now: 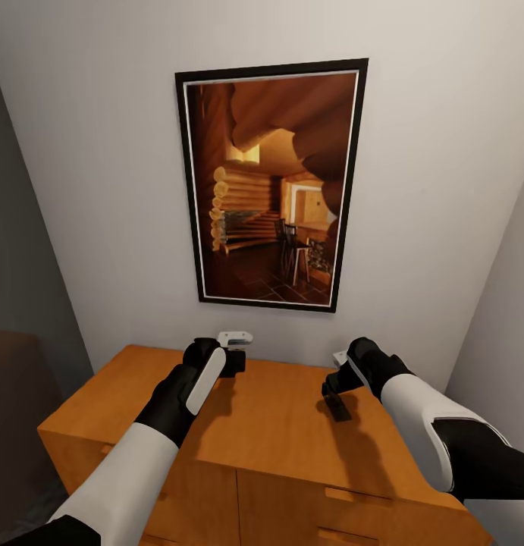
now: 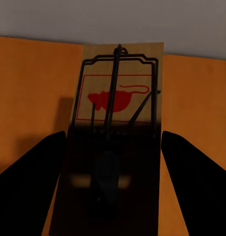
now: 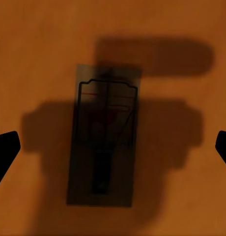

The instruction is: Take the four mousetraps from the cabinet in the bathroom and place them on the bathroom floor. Make sure all four end up on the same floor surface, and ensure that at least two of them are either under or directly next to the same bathroom sink.

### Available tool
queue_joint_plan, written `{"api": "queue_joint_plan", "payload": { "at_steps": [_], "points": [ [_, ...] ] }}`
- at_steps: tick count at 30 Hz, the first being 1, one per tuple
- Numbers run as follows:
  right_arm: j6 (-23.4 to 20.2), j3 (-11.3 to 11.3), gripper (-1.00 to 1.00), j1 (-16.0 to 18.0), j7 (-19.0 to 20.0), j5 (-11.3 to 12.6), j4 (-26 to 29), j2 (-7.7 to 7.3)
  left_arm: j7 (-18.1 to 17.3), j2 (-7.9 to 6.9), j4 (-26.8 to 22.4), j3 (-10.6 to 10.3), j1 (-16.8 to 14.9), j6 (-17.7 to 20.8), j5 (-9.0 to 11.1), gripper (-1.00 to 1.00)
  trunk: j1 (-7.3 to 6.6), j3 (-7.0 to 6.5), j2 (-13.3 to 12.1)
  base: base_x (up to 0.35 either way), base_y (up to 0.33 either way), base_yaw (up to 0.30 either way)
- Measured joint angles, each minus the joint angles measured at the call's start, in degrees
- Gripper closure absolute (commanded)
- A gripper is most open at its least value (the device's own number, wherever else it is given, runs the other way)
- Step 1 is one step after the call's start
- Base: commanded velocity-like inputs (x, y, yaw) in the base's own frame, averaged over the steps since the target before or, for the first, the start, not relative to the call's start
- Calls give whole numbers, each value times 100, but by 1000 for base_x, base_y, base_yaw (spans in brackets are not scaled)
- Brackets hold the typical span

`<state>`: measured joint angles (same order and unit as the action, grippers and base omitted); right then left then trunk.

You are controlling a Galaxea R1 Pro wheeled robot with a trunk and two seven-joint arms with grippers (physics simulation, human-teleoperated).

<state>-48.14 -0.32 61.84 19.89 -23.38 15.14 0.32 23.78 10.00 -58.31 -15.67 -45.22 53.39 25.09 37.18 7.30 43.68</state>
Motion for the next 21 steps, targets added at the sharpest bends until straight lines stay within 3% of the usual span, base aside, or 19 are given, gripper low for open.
{"api": "queue_joint_plan", "payload": {
  "at_steps": [4, 21],
  "points": [
    [3, -1, -100, 0, -2, -1, -2, -4, 0, 0, 0, 3, -1, 0, 0, 100, 88, 72, 161, 0, 0, 0],
    [15, -41, -100, 0, 5, 19, -3, -4, -1, 0, 0, 5, -2, 0, 2, 100, 89, 73, 163, 0, 0, 0]
  ]
}}
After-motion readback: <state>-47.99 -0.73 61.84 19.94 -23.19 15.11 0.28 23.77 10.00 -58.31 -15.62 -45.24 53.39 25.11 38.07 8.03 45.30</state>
